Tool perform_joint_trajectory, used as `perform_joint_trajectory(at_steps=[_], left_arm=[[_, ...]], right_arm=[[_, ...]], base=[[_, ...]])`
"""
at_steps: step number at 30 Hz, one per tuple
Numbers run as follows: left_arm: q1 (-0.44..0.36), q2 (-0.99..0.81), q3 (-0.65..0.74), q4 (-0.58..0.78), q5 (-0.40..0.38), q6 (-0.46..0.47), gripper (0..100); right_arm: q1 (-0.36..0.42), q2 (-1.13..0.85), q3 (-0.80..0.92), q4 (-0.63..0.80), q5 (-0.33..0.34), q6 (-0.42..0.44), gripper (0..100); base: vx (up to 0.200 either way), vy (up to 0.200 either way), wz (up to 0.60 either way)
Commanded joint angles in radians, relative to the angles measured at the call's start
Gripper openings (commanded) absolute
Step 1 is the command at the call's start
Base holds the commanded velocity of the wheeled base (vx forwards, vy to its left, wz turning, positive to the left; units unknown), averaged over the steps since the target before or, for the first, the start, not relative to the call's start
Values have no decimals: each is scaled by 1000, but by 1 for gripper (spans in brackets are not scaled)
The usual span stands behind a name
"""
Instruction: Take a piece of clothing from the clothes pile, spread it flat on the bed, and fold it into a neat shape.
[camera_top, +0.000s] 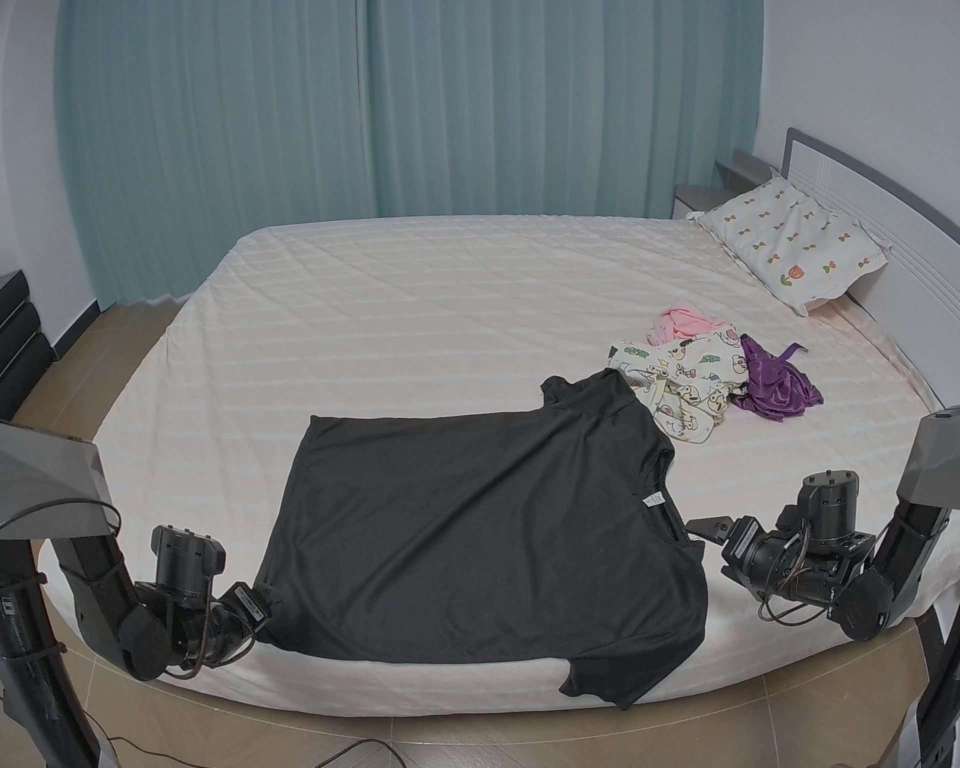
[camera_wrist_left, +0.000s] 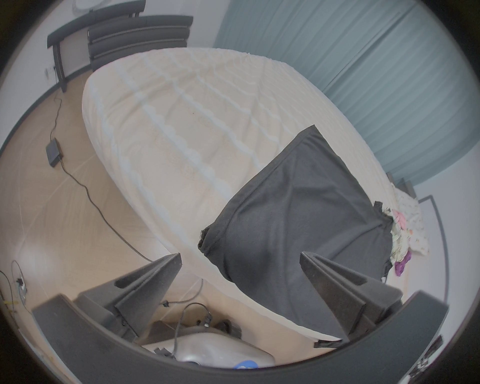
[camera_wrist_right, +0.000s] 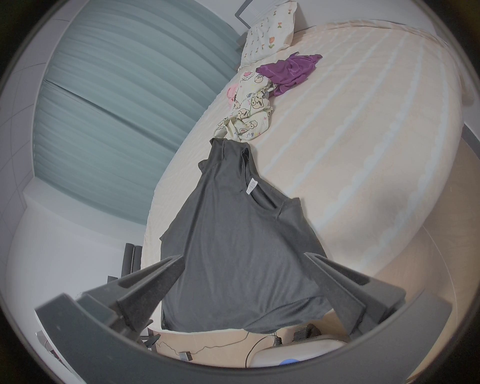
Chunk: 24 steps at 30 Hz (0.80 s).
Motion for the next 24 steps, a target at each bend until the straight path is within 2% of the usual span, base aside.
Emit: perform_joint_trajectory(at_steps=[1,5,7,13,14,20,24], left_arm=[[-70,177,-13,-95,87,41,100],[-76,223,-56,-130,119,59,100],[-78,254,-85,-130,164,88,100],[-76,294,-128,-135,197,122,100],[-76,296,-138,-135,197,122,0],[-70,282,-125,-138,197,113,0],[-44,236,-113,-139,184,96,0]], right_arm=[[12,16,14,-3,2,1,100],[12,18,17,-1,2,1,100],[12,18,19,-3,2,1,100],[12,36,23,-1,-3,-10,100],[12,45,29,-1,-4,-31,100],[-20,99,29,19,0,-163,100],[-23,157,-35,43,8,-183,100]], base=[[0,0,0],[0,0,0],[0,0,0],[0,0,0],[0,0,0],[0,0,0],[0,0,0]])
